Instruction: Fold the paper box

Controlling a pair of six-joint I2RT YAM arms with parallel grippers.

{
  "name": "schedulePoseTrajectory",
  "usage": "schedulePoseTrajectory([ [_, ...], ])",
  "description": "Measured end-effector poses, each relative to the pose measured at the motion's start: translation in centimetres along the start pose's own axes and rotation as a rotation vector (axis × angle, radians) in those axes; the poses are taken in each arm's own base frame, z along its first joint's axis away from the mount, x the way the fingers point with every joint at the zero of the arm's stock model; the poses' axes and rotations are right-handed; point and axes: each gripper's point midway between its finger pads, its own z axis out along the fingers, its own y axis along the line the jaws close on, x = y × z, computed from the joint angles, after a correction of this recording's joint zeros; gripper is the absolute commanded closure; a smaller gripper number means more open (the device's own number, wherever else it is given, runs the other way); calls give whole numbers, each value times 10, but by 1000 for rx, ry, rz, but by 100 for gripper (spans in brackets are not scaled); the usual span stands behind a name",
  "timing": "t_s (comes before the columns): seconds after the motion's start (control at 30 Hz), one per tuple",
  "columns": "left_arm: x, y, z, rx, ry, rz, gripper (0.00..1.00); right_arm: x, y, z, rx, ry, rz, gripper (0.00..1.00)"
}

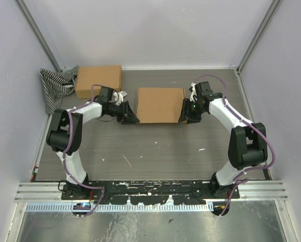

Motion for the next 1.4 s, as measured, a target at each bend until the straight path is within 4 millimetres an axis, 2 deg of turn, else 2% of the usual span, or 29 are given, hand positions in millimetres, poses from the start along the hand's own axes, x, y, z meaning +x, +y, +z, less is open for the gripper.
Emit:
schedulePoseTrajectory([
  [0.33,4,-7,2,63,12,-22,68,-16,17,-11,-58,-32,-17,49],
  [0.57,3,-12,2,95,9,-28,72,-17,18,-11,-64,-32,-18,49],
  [0.83,-5,-16,-4,89,-29,-37,62,-17,21,-16,-81,-55,-27,48],
  [1.13,-22,-50,-24,109,-109,18,53,-29,30,-21,-118,-118,-42,46],
  [1.3,-30,-60,-31,85,-137,44,51,-34,32,-21,-123,-137,-45,46],
  [1.4,-29,-64,-37,69,-151,53,49,-38,33,-24,-121,-150,-49,44],
])
